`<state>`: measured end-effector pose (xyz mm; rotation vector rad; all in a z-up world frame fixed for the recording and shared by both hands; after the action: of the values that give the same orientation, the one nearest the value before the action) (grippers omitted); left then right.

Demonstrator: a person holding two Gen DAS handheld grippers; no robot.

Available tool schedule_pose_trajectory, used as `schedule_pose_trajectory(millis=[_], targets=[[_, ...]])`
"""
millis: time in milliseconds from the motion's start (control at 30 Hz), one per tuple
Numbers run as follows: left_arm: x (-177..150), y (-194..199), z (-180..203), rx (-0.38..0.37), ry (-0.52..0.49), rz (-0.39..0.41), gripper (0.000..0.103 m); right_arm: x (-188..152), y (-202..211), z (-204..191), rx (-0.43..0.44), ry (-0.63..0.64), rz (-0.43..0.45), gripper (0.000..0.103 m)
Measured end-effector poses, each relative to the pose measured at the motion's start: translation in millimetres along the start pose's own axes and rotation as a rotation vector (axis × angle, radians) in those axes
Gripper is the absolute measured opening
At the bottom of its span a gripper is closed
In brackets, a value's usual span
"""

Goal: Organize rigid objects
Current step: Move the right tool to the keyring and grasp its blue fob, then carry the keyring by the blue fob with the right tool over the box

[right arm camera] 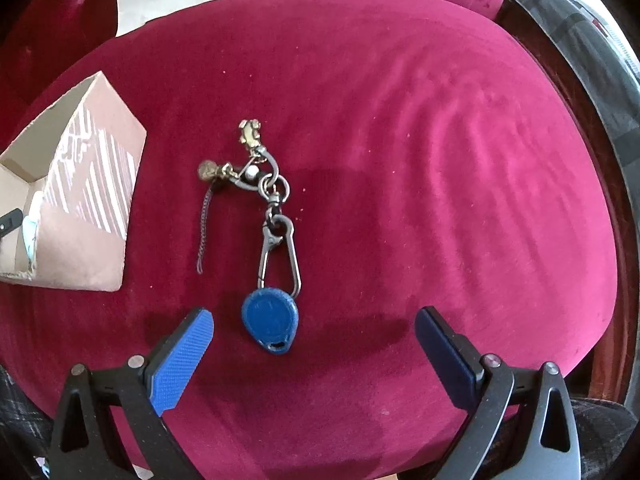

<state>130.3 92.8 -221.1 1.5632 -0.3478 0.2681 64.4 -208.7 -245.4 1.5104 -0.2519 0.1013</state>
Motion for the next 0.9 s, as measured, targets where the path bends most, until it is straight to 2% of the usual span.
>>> schedule_pose_trajectory(millis=[267, 300, 333, 400, 500, 567, 600, 900], targets=[[0, 0, -1, -0.001, 0.001, 0.0, 0.003, 2, -11, 4, 0.028, -0.017, -0.009, 0.102], [0, 0, -1, -0.001, 0.002, 0.0, 0.003, 1, -11, 3, 0.031, -0.014, -0.006, 0.098], [0, 0, -1, -0.001, 0.002, 0.0, 0.003, 1, -10, 4, 0.029, -0.011, -0.003, 0.09], [0, 0, -1, -0.002, 0.004, 0.0, 0.003, 0, -6, 1, 0.022, -0.005, 0.001, 0.084], [0, 0, -1, -0.002, 0.004, 0.0, 0.003, 2, 3, -3, 0.027, -0.003, 0.014, 0.064], [0, 0, -1, -0.001, 0.004, 0.0, 0.003, 3, 6, -5, 0.026, 0.01, 0.024, 0.047], [0, 0, -1, -0.001, 0.004, -0.001, 0.003, 3, 9, -6, 0.02, 0.019, 0.033, 0.029], [1, 0, -1, 0.0, 0.003, 0.0, 0.003, 6, 14, -5, 0.0, 0.029, 0.043, 0.028]])
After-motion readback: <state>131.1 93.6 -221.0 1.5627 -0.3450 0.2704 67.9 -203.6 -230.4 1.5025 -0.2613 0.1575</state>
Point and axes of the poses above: each gripper's, at about its wrist camera, not at the fingertips, and y roughly against the way its jaws point, z to its right, x to its top, the point moved 1 cm from there along -y, roughly the way its jaws point
